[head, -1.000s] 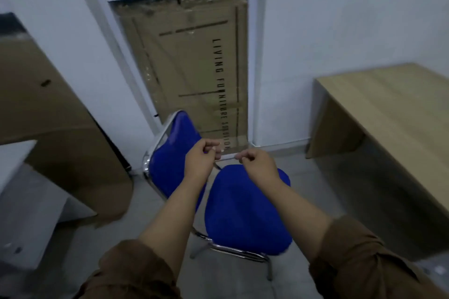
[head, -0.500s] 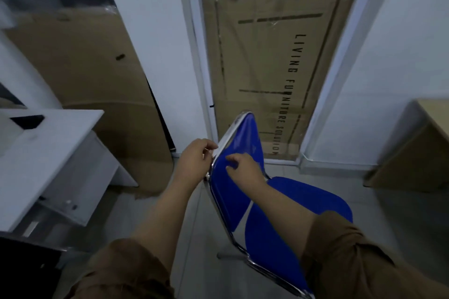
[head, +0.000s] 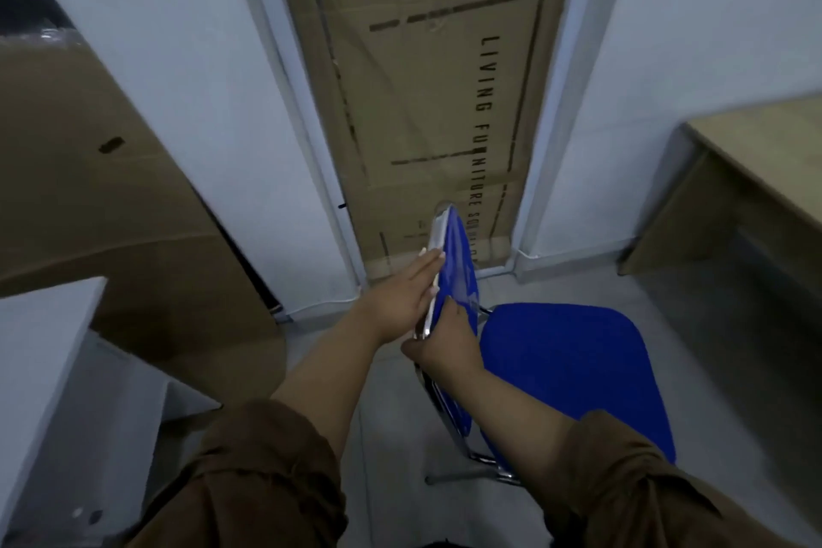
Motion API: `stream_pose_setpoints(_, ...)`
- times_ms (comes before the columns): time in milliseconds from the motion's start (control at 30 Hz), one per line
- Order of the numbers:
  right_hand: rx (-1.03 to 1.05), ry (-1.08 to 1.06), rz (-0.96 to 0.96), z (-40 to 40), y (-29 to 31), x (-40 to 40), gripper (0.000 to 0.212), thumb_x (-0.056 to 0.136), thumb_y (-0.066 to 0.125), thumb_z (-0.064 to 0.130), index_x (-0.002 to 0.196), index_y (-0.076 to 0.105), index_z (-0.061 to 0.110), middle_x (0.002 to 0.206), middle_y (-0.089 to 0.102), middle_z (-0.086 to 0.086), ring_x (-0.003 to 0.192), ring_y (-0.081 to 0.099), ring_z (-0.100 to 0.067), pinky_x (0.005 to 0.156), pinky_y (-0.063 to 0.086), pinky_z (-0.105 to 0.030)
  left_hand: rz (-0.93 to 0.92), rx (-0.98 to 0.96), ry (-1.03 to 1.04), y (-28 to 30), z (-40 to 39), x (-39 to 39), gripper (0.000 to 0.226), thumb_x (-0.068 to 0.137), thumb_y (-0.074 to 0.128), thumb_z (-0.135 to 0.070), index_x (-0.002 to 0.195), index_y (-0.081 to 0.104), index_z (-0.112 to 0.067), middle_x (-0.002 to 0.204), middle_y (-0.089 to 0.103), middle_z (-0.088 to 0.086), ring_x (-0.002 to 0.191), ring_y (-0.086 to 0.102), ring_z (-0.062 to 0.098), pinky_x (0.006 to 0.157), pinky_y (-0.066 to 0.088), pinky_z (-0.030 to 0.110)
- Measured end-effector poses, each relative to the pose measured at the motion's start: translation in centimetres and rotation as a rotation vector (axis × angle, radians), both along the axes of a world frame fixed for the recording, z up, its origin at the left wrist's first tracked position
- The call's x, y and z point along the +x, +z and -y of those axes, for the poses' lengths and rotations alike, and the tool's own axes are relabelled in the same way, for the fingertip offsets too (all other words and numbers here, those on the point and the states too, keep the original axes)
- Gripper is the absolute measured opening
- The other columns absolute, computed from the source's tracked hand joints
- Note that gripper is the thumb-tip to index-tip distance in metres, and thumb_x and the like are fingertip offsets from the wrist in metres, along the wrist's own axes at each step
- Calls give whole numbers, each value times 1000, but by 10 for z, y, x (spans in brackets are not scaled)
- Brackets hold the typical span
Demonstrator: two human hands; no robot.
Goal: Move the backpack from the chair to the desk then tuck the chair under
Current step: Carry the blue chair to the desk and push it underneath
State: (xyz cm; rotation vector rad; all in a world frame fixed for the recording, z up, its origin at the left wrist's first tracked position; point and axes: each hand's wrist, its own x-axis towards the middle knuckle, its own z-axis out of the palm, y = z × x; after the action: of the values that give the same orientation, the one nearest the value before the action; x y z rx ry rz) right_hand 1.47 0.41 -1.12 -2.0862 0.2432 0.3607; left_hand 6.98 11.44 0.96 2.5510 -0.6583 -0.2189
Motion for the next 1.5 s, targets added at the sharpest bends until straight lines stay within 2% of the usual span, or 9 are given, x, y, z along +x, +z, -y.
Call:
stream_pose_setpoints(267,-20,36,16,44,6,-11,54,61,74,22,108,48,18,103,57,0,92,56,-17,64,47,-25,-47,-69,-43,-20,36,25,57,102,29,-37,153,9,-23,161,-10,-13,141,-21,5,119,0,31)
stream_pose_setpoints(567,-105,57,-102,156,20,-33,97,66,73,25,150,26,22,133,56,-6,112,58,-24,90,52,-33,90,-21,-131,-25,136,35,52,101,33,-33,149,27,-12,161,13,3,147,-19,22,122,4,40)
stream_pose_setpoints(867,-146,-7,-159,289,38,-63,78,76,68,12,144,36,30,118,58,1,98,55,-16,75,44,-25,24,-2,-225,-17,263,14,53,99,26,-45,148,30,-25,159,18,0,146,-22,20,120,-3,49)
stream_pose_setpoints(1000,-352,-79,-146,323,36,-67,70,79,66,15,143,40,22,120,59,-2,99,55,-18,73,40,-25,-3,20,-262,-17,306,11,52,99,21,-48,147,29,-29,160,17,-1,145,-25,20,119,-7,52)
stream_pose_setpoints(1133,-635,-202,33,307,23,-55,76,90,53,11,154,13,20,140,46,-7,108,56,-24,67,41,-27,78,35,-228,-19,322,14,52,100,15,-44,142,39,-26,153,31,-1,148,-10,21,118,-9,48)
stream_pose_setpoints(1200,-748,-212,113,294,15,-51,74,94,49,11,154,5,19,149,38,-8,127,46,-25,94,45,-35,223,40,-219,-20,320,16,61,97,6,-44,132,50,-20,140,47,2,146,13,21,120,1,46)
stream_pose_setpoints(1267,-874,-193,151,293,6,-50,77,96,49,15,154,-1,18,159,24,-10,146,25,-31,116,26,-47,325,24,-222,-22,317,24,64,95,5,-41,120,57,-15,128,56,5,139,31,21,120,10,43)
stream_pose_setpoints(1367,-1018,-60,223,302,0,-50,91,90,57,13,152,-9,22,163,11,-11,149,8,-38,115,13,-60,348,40,-227,-24,316,42,57,96,11,-37,114,59,-13,122,59,5,134,38,20,121,10,41)
stream_pose_setpoints(1500,-1050,40,326,308,-4,-49,108,74,72,9,153,0,22,160,23,-9,145,13,-39,109,25,-65,294,64,-182,-22,326,63,52,97,19,-32,109,66,-14,118,62,1,127,44,16,121,5,43)
